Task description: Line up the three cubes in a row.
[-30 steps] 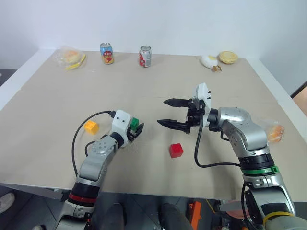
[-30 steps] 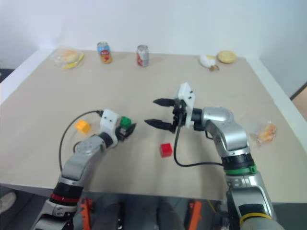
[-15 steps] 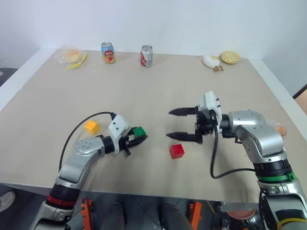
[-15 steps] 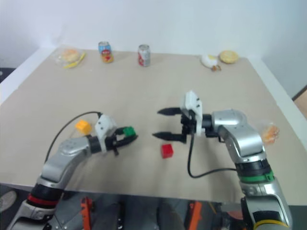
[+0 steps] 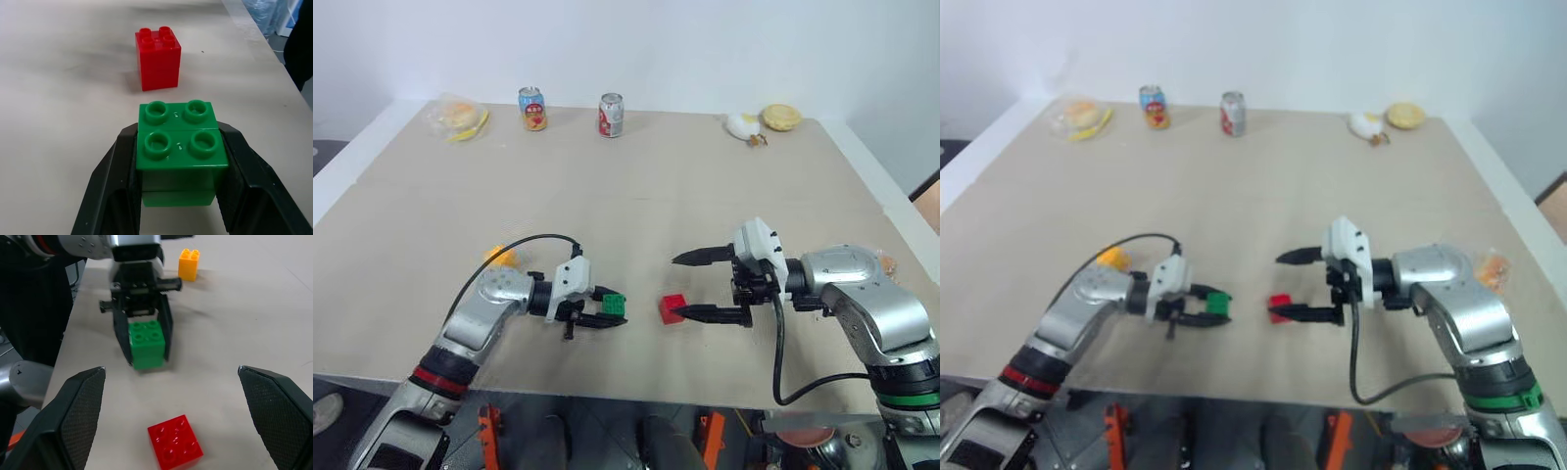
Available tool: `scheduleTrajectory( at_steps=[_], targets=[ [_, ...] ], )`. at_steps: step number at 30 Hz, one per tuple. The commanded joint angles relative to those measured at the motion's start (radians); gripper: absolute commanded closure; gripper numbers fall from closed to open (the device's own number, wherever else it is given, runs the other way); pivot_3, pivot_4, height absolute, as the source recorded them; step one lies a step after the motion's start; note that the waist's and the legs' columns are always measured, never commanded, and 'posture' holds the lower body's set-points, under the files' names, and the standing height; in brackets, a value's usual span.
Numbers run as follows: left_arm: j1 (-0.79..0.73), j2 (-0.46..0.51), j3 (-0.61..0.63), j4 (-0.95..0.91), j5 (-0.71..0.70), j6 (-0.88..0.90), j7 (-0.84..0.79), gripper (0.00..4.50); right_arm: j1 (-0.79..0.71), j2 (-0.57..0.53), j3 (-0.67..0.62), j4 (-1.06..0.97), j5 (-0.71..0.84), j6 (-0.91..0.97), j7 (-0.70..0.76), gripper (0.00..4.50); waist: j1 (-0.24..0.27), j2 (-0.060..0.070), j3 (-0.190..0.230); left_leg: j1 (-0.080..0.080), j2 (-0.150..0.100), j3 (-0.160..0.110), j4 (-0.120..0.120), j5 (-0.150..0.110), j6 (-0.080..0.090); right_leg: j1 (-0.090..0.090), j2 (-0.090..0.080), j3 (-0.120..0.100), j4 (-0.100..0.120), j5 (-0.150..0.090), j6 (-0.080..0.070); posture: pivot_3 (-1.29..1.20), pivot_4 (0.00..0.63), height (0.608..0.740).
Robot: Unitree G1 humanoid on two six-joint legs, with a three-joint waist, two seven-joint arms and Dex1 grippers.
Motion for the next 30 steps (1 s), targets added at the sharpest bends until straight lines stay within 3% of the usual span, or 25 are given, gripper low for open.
scheduleTrajectory(
  at_steps=[1, 15, 17, 23, 30],
  targets=[
    [-0.026, -0.01, -0.001, 0.03, 0.011, -0.039, -0.023, 3.14, 0.017, -0.019, -0.052, -0.052, 0.029, 0.013, -0.023, 0.0, -0.002, 0.0, 0.0, 0.0, 0.0, 0.0, 0.0, 0.0, 0.0, 0.0, 0.0, 0.0, 0.0, 0.0, 0.001, 0.0, 0.15, 0.733],
    [-0.046, -0.045, -0.008, 0.084, 0.046, -0.056, -0.04, 3.14, 0.041, -0.033, -0.072, -0.072, 0.047, 0.034, -0.066, 0.0, -0.001, 0.0, 0.0, 0.0, 0.0, 0.0, 0.001, 0.0, 0.0, 0.0, 0.0, 0.0, 0.0, 0.0, 0.0, 0.0, 0.15, 0.733],
    [-0.045, -0.043, -0.008, 0.081, 0.048, -0.052, -0.04, 2.09, 0.035, -0.033, -0.068, -0.065, 0.045, 0.033, -0.065, 0.0, -0.001, 0.0, 0.0, 0.0, 0.0, 0.0, 0.001, 0.0, 0.0, 0.001, 0.0, 0.0, 0.0, 0.0, 0.0, 0.0, 0.15, 0.733],
    [-0.044, -0.042, 0.004, 0.075, 0.045, -0.051, -0.03, 0.04, 0.016, -0.034, -0.061, -0.05, 0.043, 0.031, -0.056, 0.0, -0.001, 0.0, 0.0, 0.0, 0.0, 0.0, 0.001, 0.0, 0.0, 0.0, 0.0, 0.0, 0.0, 0.0, 0.0, 0.0, 0.15, 0.733],
    [-0.026, -0.015, 0.102, -0.057, -0.067, 0.08, 0.013, 0.04, -0.017, -0.013, -0.083, -0.061, 0.109, 0.07, -0.061, 0.0, -0.002, 0.0, 0.0, 0.0, 0.0, 0.0, 0.001, 0.0, 0.0, 0.0, 0.0, 0.0, 0.0, 0.001, 0.0, 0.0, 0.15, 0.733]
  ],
)
